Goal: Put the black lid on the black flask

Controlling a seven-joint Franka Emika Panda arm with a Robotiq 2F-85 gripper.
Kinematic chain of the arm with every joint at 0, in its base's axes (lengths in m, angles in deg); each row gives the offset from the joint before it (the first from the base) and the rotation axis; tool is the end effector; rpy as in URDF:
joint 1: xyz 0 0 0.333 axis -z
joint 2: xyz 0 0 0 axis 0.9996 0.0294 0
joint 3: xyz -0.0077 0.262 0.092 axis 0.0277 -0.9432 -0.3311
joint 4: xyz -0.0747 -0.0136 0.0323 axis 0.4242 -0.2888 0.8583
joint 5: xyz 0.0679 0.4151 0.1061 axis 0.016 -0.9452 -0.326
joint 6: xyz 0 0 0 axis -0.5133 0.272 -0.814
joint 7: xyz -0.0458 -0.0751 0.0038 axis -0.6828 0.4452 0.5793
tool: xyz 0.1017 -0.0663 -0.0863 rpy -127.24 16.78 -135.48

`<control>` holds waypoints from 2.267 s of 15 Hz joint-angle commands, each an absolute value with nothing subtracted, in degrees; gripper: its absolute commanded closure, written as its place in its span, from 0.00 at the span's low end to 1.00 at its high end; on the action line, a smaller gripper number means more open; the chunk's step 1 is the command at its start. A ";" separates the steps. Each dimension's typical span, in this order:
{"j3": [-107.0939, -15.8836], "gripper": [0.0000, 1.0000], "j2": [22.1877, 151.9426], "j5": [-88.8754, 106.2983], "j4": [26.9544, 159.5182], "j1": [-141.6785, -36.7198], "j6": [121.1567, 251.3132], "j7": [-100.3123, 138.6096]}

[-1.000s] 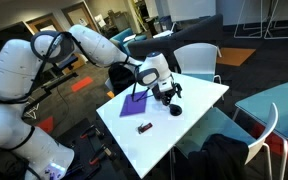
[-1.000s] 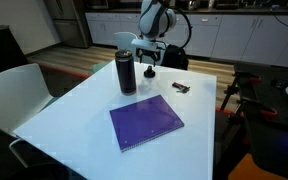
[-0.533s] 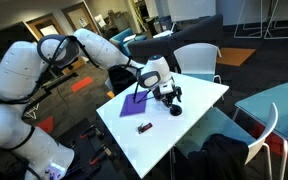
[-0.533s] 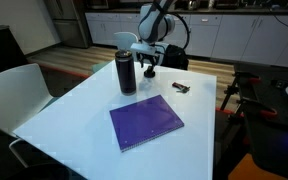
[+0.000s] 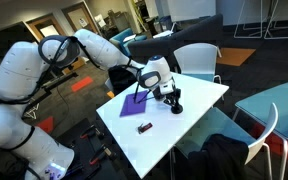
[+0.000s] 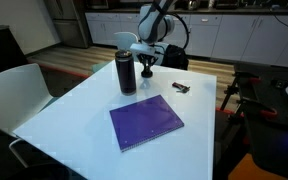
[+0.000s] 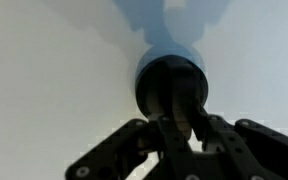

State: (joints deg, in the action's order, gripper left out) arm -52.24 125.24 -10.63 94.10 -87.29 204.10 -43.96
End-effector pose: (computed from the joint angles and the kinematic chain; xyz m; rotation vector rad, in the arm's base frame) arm 0.6556 -0.1709 -0.0168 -2.2014 2.2066 -0.1863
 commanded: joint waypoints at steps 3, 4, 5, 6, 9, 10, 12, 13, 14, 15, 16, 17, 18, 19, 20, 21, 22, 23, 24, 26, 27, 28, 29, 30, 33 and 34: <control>-55.94 0.94 119.71 -10.36 96.69 -84.32 200.82 -38.16; -56.17 0.94 118.62 -10.37 97.17 -83.97 200.41 -36.72; -56.27 0.94 117.20 -10.34 97.81 -83.65 199.60 -35.36; -56.17 0.94 115.71 -10.27 98.43 -83.43 198.83 -34.11; -55.68 0.94 110.62 -9.79 100.18 -82.83 195.25 -30.06; -55.77 0.94 108.43 -9.74 100.98 -82.54 193.87 -28.41; -55.97 0.94 104.35 -9.43 102.82 -82.55 192.61 -24.76; -56.17 0.94 102.67 -9.58 103.42 -82.48 191.99 -23.07; -56.10 0.94 100.81 -9.40 104.29 -82.87 191.50 -21.84; -56.17 0.94 99.05 -9.24 105.15 -83.23 191.04 -20.74; -56.14 0.94 97.19 -8.71 106.13 -83.84 190.60 -19.82; -56.29 0.94 95.79 -8.30 106.80 -84.23 190.31 -19.00; -56.50 0.94 94.32 -7.80 107.56 -84.77 190.37 -18.26; -56.83 0.94 93.22 -7.42 107.99 -85.14 190.24 -17.66; -57.26 0.94 92.55 -7.23 107.97 -85.59 190.10 -17.16; -57.73 0.94 92.26 -7.26 107.68 -85.99 189.85 -17.14; -58.44 0.94 91.91 -7.58 107.48 -86.28 189.42 -16.46; -58.83 0.94 91.77 -7.50 107.35 -86.77 189.51 -16.53; -59.39 0.94 91.55 -7.59 107.28 -87.15 189.54 -16.38; -60.12 0.94 91.42 -7.40 106.89 -88.02 189.88 -16.51; -60.58 0.94 91.47 -7.65 106.59 -88.21 189.56 -16.17; -60.80 0.94 91.56 -7.44 106.27 -88.57 189.22 -16.25; -60.95 0.94 91.62 -7.06 106.06 -89.02 188.86 -16.36; -60.98 0.94 91.76 -6.60 105.85 -89.47 188.67 -16.20; -60.94 0.94 92.11 -4.89 105.31 -90.58 188.82 -16.43; -61.12 0.94 92.21 -4.71 105.06 -90.65 188.62 -16.02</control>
State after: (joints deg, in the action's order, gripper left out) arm -60.92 93.30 -5.91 105.46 -90.25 190.61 -16.99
